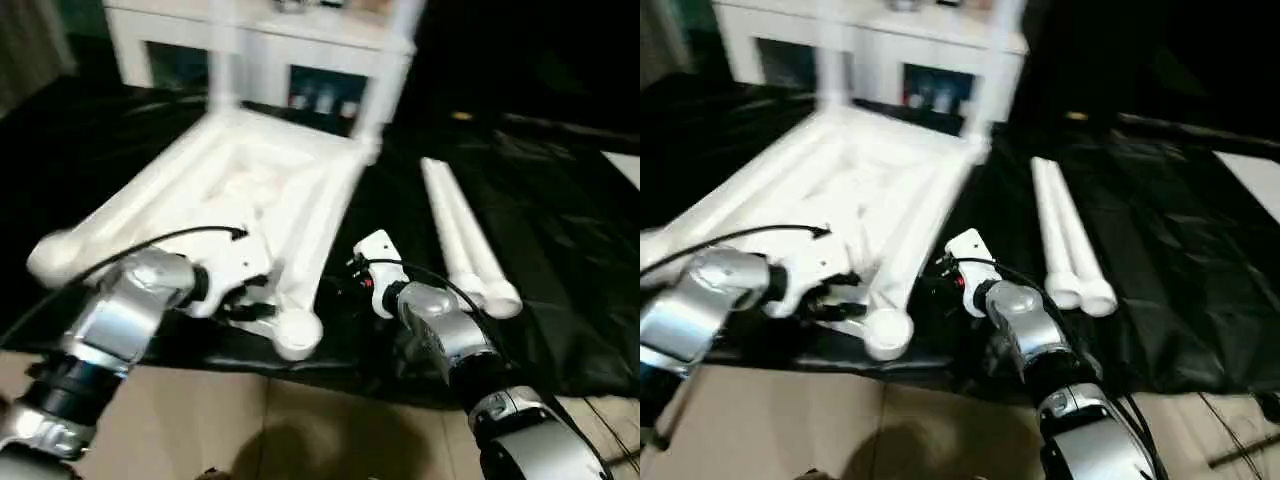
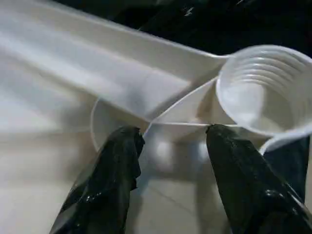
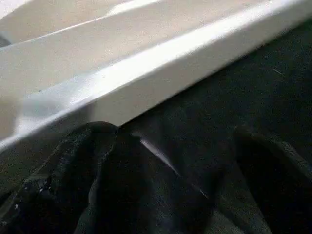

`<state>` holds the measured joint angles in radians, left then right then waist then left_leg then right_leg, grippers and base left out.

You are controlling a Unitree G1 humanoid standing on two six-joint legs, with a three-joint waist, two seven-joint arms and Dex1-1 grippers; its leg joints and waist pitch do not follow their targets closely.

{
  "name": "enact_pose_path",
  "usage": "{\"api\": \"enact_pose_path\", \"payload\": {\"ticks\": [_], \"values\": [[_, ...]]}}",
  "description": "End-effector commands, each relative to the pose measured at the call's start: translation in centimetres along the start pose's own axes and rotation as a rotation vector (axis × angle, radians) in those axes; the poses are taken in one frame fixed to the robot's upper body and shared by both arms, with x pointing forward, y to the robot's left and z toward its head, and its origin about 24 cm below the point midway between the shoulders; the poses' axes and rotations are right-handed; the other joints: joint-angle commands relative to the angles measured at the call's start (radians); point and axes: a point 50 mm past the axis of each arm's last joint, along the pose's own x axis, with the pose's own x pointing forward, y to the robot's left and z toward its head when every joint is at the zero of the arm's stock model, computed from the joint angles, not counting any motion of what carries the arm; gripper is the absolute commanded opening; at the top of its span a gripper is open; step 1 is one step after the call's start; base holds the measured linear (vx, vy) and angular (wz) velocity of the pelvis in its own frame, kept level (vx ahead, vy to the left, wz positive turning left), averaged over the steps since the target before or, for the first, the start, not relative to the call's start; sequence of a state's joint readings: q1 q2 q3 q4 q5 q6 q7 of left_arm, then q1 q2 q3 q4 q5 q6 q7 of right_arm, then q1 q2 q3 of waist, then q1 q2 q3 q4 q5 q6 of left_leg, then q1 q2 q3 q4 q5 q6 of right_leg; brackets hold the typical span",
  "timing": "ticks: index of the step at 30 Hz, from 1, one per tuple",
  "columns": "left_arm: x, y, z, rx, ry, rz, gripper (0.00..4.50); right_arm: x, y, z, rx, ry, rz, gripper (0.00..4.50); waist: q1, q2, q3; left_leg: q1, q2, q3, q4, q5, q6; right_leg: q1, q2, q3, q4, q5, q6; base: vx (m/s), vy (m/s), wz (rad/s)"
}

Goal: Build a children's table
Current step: Rotate table base

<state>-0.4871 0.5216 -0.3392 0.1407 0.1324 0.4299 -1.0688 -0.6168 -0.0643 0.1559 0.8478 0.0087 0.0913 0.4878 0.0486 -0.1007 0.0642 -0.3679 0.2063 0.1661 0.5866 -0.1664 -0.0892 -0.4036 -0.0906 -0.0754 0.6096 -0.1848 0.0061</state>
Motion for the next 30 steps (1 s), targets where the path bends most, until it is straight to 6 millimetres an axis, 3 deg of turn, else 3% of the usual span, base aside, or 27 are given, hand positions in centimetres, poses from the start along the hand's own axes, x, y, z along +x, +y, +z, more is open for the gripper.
{"api": "enact_pose_path", "payload": {"ticks": [1, 5, 7, 9, 11, 13, 15, 17, 18, 19, 20, 23, 25, 27, 29, 30], "values": [[2.3, -1.1, 0.9, 0.042, -0.028, -0.059, 2.63, 0.8, 1.3, 2.7, -0.05, -0.11, 0.074, 4.5, -0.001, 0.031, -0.06, 0.01, 0.023, -0.025, -0.091, -0.501, -0.079, 0.029, -0.06, 0.034, -0.096, -0.518, -0.114, 0.0, 0.0, 0.0], [2.5, -0.2, 2.3, 0.056, -0.127, 0.013, 2.63, 0.1, 0.3, 3.0, -0.06, -0.133, 0.045, 4.5, -0.009, 0.028, -0.062, 0.01, 0.022, -0.019, -0.087, -0.481, -0.063, 0.026, -0.057, 0.039, -0.092, -0.465, -0.139, 0.0, 0.0, 0.0], [1.9, 0.6, 3.2, 0.083, -0.192, 0.068, 2.63, -0.8, -0.7, 3.3, -0.077, -0.158, 0.028, 4.5, -0.004, 0.025, -0.065, 0.012, 0.022, -0.012, -0.083, -0.437, -0.048, 0.026, -0.055, 0.044, -0.087, -0.412, -0.152, 0.0, 0.0, 0.0], [1.3, 1.1, 3.5, 0.095, -0.218, 0.098, 2.63, -1.7, -1.4, 3.6, -0.092, -0.177, 0.027, 4.5, 0.008, 0.022, -0.073, 0.005, 0.024, -0.004, -0.08, -0.332, -0.024, 0.033, -0.05, 0.048, -0.072, -0.279, -0.167, 0.0, 0.0, 0.0], [0.7, 1.5, 3.6, 0.11, -0.229, 0.101, 2.63, -2.4, -1.8, 3.9, -0.108, -0.193, 0.026, 4.5, 0.011, 0.021, -0.073, 0.002, 0.024, -0.001, -0.079, -0.303, -0.015, 0.034, -0.046, 0.047, -0.068, -0.249, -0.173, 0.0, 0.0, 0.0], [-0.3, 1.8, 3.4, 0.114, -0.224, 0.087, 2.63, -3.6, -2.3, 4.3, -0.13, -0.217, 0.038, 4.5, 0.016, 0.022, -0.073, 0.002, 0.024, 0.001, -0.077, -0.282, -0.009, 0.035, -0.047, 0.048, -0.064, -0.218, -0.18, 0.058, -0.023, -0.02], [-1.8, 1.5, 2.9, 0.124, -0.205, 0.004, 2.63, -5.3, -2.7, 4.8, -0.156, -0.241, 0.064, 4.5, 0.023, 0.023, -0.075, 0.005, 0.024, 0.003, -0.076, -0.214, -0.004, 0.042, -0.043, 0.05, -0.051, -0.128, -0.196, 0.066, -0.016, -0.02], [-2.3, 1.2, 2.7, 0.125, -0.193, -0.032, 2.63, -5.9, -2.8, 4.9, -0.167, -0.245, 0.073, 4.5, 0.023, 0.024, -0.073, 0.008, 0.023, 0.007, -0.075, -0.187, 0.001, 0.039, -0.038, 0.051, -0.045, -0.074, -0.209, 0.064, -0.003, -0.02], [-2.8, 0.6, 2.3, 0.115, -0.16, -0.092, 2.63, -6.7, -3.1, 4.9, -0.181, -0.244, 0.077, 4.5, 0.021, 0.024, -0.074, 0.005, 0.021, 0.007, -0.074, -0.169, 0.002, 0.042, -0.035, 0.051, -0.04, -0.04, -0.22, 0.054, 0.013, -0.02], [-3.1, 0.1, 1.9, 0.107, -0.131, -0.139, 2.63, -7.5, -3.2, 5.0, -0.189, -0.24, 0.084, 4.5, 0.027, 0.027, -0.078, 0.013, 0.023, 0.007, -0.072, -0.15, 0.002, 0.044, -0.036, 0.051, -0.037, -0.009, -0.231, 0.054, 0.013, -0.02], [-3.3, -0.5, 1.5, 0.097, -0.1, -0.184, 2.63, -8.3, -3.3, 4.9, -0.197, -0.233, 0.101, 4.5, 0.025, 0.026, -0.076, 0.013, 0.021, 0.01, -0.072, -0.139, 0.01, 0.043, -0.032, 0.051, -0.036, 0.012, -0.241, 0.0, 0.0, 0.0], [-3.3, -1.1, 1.0, 0.079, -0.069, -0.23, 2.63, -9.4, -3.2, 4.8, -0.209, -0.211, 0.142, 4.5, 0.028, 0.024, -0.073, 0.014, 0.021, 0.012, -0.073, -0.16, 0.013, 0.044, -0.034, 0.052, -0.04, -0.015, -0.241, 0.0, 0.0, 0.0], [-3.1, -1.4, 0.8, 0.09, -0.051, -0.24, 2.63, -10.7, -3.0, 4.3, -0.226, -0.17, 0.203, 4.5, 0.039, 0.024, -0.065, 0.017, 0.024, 0.011, -0.078, -0.241, 0.002, 0.042, -0.038, 0.054, -0.054, -0.134, -0.216, 0.0, 0.0, 0.0], [-2.4, -1.3, 0.9, 0.116, -0.047, -0.207, 2.63, -11.9, -2.8, 3.8, -0.233, -0.127, 0.239, 4.5, 0.049, 0.025, -0.056, 0.027, 0.026, 0.01, -0.083, -0.345, -0.013, 0.03, -0.041, 0.056, -0.075, -0.302, -0.171, 0.0, 0.0, 0.0], [-1.9, -0.9, 0.9, 0.141, -0.041, -0.16, 2.63, -12.2, -2.9, 3.6, -0.232, -0.117, 0.228, 4.5, 0.049, 0.023, -0.055, 0.028, 0.027, 0.007, -0.083, -0.373, -0.021, 0.027, -0.043, 0.056, -0.082, -0.36, -0.153, 0.0, 0.0, 0.0], [-1.1, -0.1, 1.0, 0.169, -0.041, -0.058, 2.63, -12.5, -3.3, 3.5, -0.228, -0.112, 0.185, 4.5, 0.046, 0.024, -0.056, 0.022, 0.025, 0.001, -0.083, -0.392, -0.031, 0.028, -0.046, 0.053, -0.09, -0.425, -0.125, -0.055, -0.003, 0.03]]}}
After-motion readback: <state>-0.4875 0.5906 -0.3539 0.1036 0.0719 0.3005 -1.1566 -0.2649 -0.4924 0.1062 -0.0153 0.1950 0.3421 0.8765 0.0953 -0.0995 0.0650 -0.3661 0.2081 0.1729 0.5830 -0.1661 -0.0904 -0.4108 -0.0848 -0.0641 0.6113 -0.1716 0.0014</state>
